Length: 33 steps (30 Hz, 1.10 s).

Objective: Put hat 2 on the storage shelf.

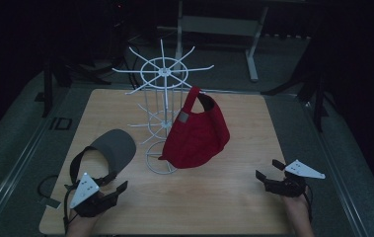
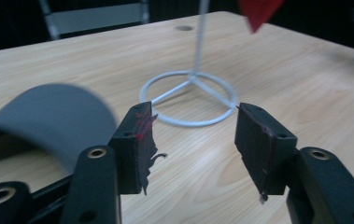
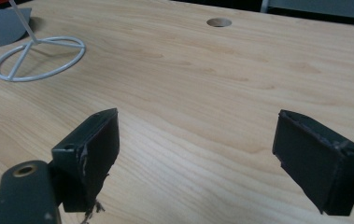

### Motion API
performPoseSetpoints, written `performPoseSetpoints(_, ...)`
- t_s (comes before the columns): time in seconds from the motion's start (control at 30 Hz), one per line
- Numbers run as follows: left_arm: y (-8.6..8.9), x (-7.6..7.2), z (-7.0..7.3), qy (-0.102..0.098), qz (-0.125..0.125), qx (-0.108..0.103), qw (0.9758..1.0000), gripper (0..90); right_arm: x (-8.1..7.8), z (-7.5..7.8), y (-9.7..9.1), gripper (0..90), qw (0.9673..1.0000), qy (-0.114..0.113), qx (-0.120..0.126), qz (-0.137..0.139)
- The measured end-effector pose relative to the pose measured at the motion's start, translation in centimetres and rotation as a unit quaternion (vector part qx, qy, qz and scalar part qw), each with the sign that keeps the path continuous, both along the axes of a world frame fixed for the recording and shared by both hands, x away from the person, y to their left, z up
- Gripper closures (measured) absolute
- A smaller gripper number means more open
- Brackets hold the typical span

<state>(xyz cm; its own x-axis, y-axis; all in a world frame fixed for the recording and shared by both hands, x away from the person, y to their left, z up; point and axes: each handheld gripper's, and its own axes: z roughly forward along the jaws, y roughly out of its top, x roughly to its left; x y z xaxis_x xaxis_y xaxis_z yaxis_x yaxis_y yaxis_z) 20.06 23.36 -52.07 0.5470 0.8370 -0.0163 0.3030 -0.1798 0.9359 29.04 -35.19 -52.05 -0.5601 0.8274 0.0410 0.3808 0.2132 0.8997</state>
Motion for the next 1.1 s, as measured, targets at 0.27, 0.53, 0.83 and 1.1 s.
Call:
performPoseSetpoints(0.27,4.0,-1.0,-0.5,0.019,0.081,0.007,0.9965,38.8,-0.2,-1.1,-0.7,14.7,0.9998,0.01,-0.016,-0.006)
performPoseSetpoints(0.53,7.1,-1.8,-1.4,0.041,0.142,0.028,0.9887,33.3,-0.7,-1.6,-1.4,14.7,0.9997,0.008,-0.023,-0.007)
performPoseSetpoints(0.83,8.5,-1.1,-3.1,0.097,0.195,0.057,0.9743,22.7,-0.9,-1.9,-1.6,14.7,0.9998,0.008,-0.017,-0.01)
performPoseSetpoints(1.1,8.9,0.1,-4.1,0.128,0.201,0.061,0.9693,22.7,-1.0,-2.8,-1.6,14.7,0.9995,0.016,-0.02,-0.017)
